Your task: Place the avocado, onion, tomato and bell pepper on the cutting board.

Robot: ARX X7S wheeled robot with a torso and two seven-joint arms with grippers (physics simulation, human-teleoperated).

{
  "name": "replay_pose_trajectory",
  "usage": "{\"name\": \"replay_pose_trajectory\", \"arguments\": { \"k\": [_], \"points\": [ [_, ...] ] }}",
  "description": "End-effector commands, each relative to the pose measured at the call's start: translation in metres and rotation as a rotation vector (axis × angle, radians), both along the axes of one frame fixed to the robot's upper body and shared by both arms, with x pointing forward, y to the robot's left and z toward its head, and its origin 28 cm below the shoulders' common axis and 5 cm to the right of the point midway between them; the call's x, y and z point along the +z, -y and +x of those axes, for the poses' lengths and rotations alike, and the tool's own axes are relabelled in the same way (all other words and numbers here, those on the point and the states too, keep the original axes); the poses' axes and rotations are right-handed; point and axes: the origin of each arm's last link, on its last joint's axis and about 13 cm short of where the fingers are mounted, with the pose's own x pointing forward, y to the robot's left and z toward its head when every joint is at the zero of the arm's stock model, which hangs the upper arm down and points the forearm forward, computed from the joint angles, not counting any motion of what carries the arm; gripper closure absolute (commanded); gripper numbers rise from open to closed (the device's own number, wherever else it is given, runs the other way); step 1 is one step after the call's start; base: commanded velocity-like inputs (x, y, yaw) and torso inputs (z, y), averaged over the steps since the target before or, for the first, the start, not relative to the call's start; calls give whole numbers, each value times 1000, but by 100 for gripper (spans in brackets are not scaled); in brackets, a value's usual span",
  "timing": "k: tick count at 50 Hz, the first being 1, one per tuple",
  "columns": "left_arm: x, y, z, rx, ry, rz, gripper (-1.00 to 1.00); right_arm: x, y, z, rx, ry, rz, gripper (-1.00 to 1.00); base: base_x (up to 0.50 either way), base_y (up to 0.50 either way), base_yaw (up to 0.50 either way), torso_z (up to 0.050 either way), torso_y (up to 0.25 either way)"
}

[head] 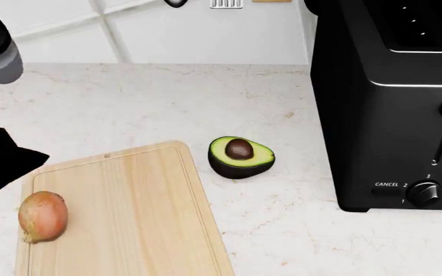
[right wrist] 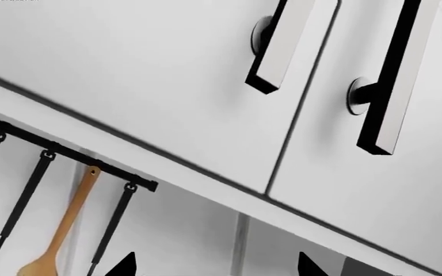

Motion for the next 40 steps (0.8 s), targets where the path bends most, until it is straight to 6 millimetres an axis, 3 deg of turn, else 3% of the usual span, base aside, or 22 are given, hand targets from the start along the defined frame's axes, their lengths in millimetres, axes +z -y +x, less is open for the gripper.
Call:
{"name": "replay_pose_trajectory", "arguments": {
  "k": [1, 6, 13, 25, 40],
  "points": [
    [8, 7, -67, -114, 155, -130, -100, 10, -3, -4, 45, -23, -56, -100, 0, 0, 0, 0, 0],
    [-24, -2, -81, -28, 211, -191, -100, 12, -6, -2, 70, -85, -129, -100, 0, 0, 0, 0, 0],
    [-41, -25, -89, 118, 298, -267, -100, 14, -11, -5, 107, -145, -204, -100, 0, 0, 0, 0, 0],
    [-44, -41, -125, 275, 519, -353, -100, 24, -21, -13, 266, -244, -209, -100, 0, 0, 0, 0, 0],
    [-38, -44, -134, 309, 590, -372, -100, 45, -44, 2, 454, -360, -175, -100, 0, 0, 0, 0, 0]
  ]
}}
